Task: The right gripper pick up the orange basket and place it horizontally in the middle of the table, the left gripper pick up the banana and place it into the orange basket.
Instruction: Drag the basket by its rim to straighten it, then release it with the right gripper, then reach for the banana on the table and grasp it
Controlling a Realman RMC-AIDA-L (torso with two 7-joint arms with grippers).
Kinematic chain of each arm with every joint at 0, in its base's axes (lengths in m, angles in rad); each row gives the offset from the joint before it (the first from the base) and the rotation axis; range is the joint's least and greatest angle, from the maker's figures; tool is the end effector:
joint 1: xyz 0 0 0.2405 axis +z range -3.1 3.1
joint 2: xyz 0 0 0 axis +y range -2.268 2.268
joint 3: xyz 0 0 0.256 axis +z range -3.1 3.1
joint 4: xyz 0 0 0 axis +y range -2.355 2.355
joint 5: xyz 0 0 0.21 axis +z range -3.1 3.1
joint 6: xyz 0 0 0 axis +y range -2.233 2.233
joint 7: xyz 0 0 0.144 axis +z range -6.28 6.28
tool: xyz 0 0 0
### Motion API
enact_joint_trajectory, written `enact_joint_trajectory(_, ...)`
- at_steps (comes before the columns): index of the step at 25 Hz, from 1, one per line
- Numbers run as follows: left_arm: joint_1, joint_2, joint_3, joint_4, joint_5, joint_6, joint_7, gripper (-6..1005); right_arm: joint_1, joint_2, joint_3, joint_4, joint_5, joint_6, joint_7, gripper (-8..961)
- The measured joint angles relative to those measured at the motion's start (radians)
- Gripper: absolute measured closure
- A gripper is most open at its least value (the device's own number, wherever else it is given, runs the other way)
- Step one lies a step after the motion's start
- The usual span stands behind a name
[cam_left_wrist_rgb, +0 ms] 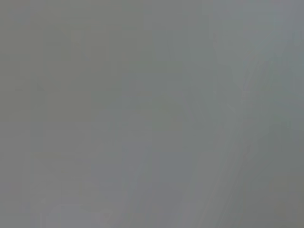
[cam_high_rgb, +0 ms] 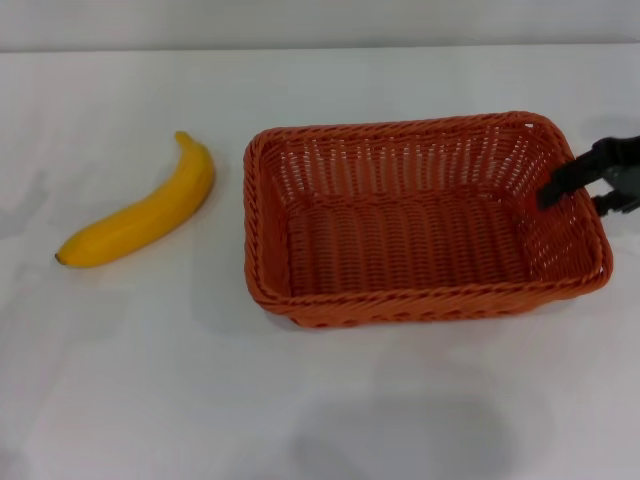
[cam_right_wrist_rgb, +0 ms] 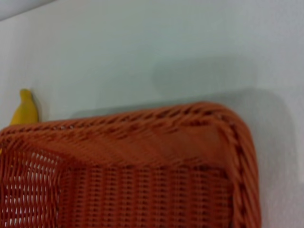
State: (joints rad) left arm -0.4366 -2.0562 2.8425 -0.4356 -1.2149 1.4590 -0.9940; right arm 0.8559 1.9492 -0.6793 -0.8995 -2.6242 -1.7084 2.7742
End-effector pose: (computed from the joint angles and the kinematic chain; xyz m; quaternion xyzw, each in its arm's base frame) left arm -0.3754 0.3003 0.0930 -0.6759 -0.3036 -0.3945 0.5434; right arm 0.2144 0.3996 0.0771 -0.7572 0.6410 -0.0130 0.1252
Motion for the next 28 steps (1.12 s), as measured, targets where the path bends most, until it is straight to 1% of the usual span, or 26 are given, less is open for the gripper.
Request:
enact_joint_trajectory(2,0.002,0.000,0.000,0.000,0.000,0.000,-0.002,121,-0.005,-0.008,0.003,-0.016,0.015,-0.005,-0.020,321)
enact_joint_trajectory(5,0.004,0.002,0.000,0.000,0.001,0.008,-0.034,121,-0.021,-0.035,0.006,-0.022,0.070,-0.009,-0.048,194)
enact_joint_trajectory(6,0.005,0.007,0.001,-0.002,0.009,0.012,-0.060,121,-0.036,-0.045,0.006,-0.027,0.100,-0.008,-0.061,179)
enact_joint_trajectory(7,0.005,0.007,0.001,-0.002,0.009,0.012,-0.060,121,-0.042,-0.048,0.007,-0.030,0.110,-0.006,-0.069,164)
enact_joint_trajectory(8,0.005,0.018,0.001,-0.006,0.031,0.018,-0.108,121,-0.065,-0.062,0.015,-0.040,0.142,0.003,-0.111,149)
enact_joint_trajectory(9,0.003,0.040,0.002,-0.012,0.069,0.030,-0.185,121,-0.065,-0.062,0.015,-0.040,0.142,0.003,-0.111,134)
enact_joint_trajectory(10,0.003,0.048,0.002,-0.015,0.083,0.035,-0.211,121,-0.080,-0.071,0.024,-0.044,0.163,0.009,-0.148,119)
enact_joint_trajectory(12,-0.003,0.079,0.002,-0.039,0.137,0.064,-0.322,121,-0.107,-0.083,0.052,-0.055,0.205,0.016,-0.220,105)
enact_joint_trajectory(14,-0.014,0.105,0.002,-0.084,0.196,0.100,-0.434,121,-0.144,-0.086,0.082,-0.086,0.264,0.023,-0.307,107)
enact_joint_trajectory(16,-0.039,0.126,0.002,-0.152,0.266,0.134,-0.572,121,-0.189,-0.076,0.096,-0.125,0.328,0.043,-0.397,110)
enact_joint_trajectory(17,-0.052,0.134,0.002,-0.177,0.295,0.147,-0.613,122,-0.218,-0.067,0.100,-0.151,0.363,0.062,-0.445,111)
enact_joint_trajectory(19,-0.093,0.152,0.002,-0.237,0.376,0.186,-0.702,122,-0.261,-0.043,0.100,-0.190,0.411,0.095,-0.528,113)
enact_joint_trajectory(20,-0.124,0.161,0.002,-0.270,0.435,0.208,-0.744,122,-0.283,-0.031,0.100,-0.211,0.431,0.110,-0.567,113)
enact_joint_trajectory(21,-0.150,0.168,0.002,-0.293,0.482,0.224,-0.777,122,-0.305,-0.015,0.099,-0.231,0.449,0.125,-0.609,113)
enact_joint_trajectory(23,-0.222,0.191,0.003,-0.326,0.629,0.248,-0.856,122,-0.337,0.007,0.100,-0.261,0.472,0.145,-0.664,113)
enact_joint_trajectory(24,-0.258,0.202,0.004,-0.332,0.697,0.258,-0.881,122,-0.346,0.014,0.099,-0.270,0.479,0.147,-0.682,113)
enact_joint_trajectory(26,-0.335,0.225,0.005,-0.336,0.856,0.267,-0.921,122,-0.376,0.034,0.100,-0.303,0.504,0.152,-0.741,114)
enact_joint_trajectory(27,-0.372,0.236,0.005,-0.337,0.926,0.268,-0.938,122,-0.380,0.039,0.099,-0.310,0.509,0.153,-0.752,114)
enact_joint_trajectory(28,-0.434,0.254,0.005,-0.343,1.044,0.266,-0.966,122,-0.388,0.048,0.100,-0.320,0.523,0.160,-0.774,114)
